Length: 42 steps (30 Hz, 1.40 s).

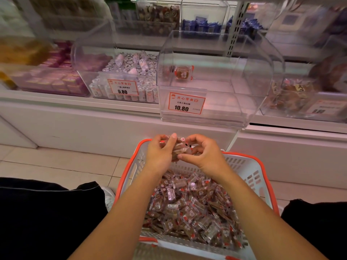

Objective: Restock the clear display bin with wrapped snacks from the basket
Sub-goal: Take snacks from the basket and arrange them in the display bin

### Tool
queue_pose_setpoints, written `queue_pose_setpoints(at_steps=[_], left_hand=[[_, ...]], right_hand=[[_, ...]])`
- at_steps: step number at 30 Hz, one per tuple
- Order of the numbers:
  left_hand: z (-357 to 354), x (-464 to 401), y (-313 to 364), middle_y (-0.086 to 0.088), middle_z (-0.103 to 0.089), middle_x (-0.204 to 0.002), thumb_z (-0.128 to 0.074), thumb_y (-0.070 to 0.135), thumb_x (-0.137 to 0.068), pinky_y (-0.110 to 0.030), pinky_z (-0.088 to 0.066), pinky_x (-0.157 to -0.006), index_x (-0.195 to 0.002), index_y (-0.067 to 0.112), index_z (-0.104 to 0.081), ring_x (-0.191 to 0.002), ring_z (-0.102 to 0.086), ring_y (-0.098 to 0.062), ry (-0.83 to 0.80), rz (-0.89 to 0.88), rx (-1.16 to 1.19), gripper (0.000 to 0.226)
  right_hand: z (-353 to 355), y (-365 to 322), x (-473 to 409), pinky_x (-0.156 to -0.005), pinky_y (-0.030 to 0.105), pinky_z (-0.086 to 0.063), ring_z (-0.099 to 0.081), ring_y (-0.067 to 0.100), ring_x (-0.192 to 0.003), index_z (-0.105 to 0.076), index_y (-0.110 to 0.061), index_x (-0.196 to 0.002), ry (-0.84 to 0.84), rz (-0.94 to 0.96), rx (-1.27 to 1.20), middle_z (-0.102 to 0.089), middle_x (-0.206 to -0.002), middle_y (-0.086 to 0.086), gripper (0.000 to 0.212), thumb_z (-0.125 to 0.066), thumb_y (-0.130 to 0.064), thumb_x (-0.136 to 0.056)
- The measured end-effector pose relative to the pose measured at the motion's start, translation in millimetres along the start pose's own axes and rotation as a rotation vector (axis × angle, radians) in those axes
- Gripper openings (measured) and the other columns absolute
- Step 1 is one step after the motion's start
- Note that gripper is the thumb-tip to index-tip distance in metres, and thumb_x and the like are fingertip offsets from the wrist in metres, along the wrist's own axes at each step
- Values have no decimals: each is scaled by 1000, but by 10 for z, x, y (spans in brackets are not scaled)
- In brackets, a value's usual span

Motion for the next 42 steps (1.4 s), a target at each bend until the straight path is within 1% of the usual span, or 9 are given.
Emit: queue_pose_setpoints(at_steps=[8,11,14,18,20,24,26,31,42], left_hand=[[13,201,181,-15,-74,-97,-76,39,-77,-47,-56,-88,-102,16,-58,-94,-71,-35,-86,16,240,39],[128,298,568,-3,-76,-84,-78,28,-81,-31,-60,-69,-100,17,-57,-80,-74,-22,-46,-185,60,30],[162,428,1083,8,-73,-79,-61,43,-92,-23,-55,-64,-93,25,-58,-74,-72,-10,-59,-402,-104,18],[97,319,1741,9,-74,-96,-31,63,-89,-36,-52,-93,-97,23,-70,-95,-69,-7,-335,-409,-265,56],[125,79,2042,13,-72,-89,-32,60,-96,-39,-53,-88,-94,26,-71,-87,-66,-1,-313,-508,-411,51],[458,-289,2306,5,-61,-62,-55,53,-89,-35,-46,-74,-69,19,-61,-68,-60,-17,240,-758,-895,40],[422,-479,2172,0,-62,-58,-55,58,-86,-35,-46,-77,-62,15,-63,-66,-60,-20,107,-708,-1156,50],[245,-668,2025,-1,-51,-55,-54,38,-89,-31,-32,-58,-56,13,-52,-64,-53,-25,-117,-759,-1186,41],[231,-739,2045,-5,-45,-59,-47,33,-91,-34,-34,-58,-55,12,-42,-64,-49,-32,-132,-786,-1159,42]], right_hand=[[-63,-458,78,-70,41,-59,-67,17,-72,-69,-28,-101,21,107,135,-71,-85,-7,37,-89,-26,-70],[-95,-803,145,-67,40,-59,-67,11,-69,-68,-29,-97,10,212,152,-70,-81,-10,31,-84,-23,-71],[-33,-1216,193,-65,34,-58,-69,10,-74,-67,-29,-100,82,332,166,-71,-84,-12,34,-82,-22,-70],[297,-1758,-4,-59,26,-50,-63,9,-68,-69,-24,-88,211,447,342,-68,-77,-8,31,-86,-29,-62],[537,-1933,-316,-53,22,-46,-57,5,-57,-68,-22,-79,248,402,370,-67,-68,-8,28,-84,-36,-59],[900,-1842,-1129,-58,28,-44,-62,12,-65,-73,-13,-75,160,101,422,-73,-73,2,31,-89,-36,-62],[917,-1636,-1530,-58,27,-42,-60,13,-69,-72,-12,-70,79,-38,532,-71,-73,5,29,-90,-34,-63],[600,-1077,-2245,-58,25,-46,-61,15,-71,-69,-17,-74,-68,-162,621,-69,-76,2,25,-91,-25,-65],[737,-924,-2503,-51,31,-38,-56,16,-75,-45,-16,-103,51,-23,916,-59,-89,1,73,-93,-42,-55]])
Point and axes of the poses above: each hand's wrist, its own x-axis away from the middle knuckle, its own z-axis out of the back of the hand, y = z × x, the point moved 5 cm from there along -x, towards the middle knuckle
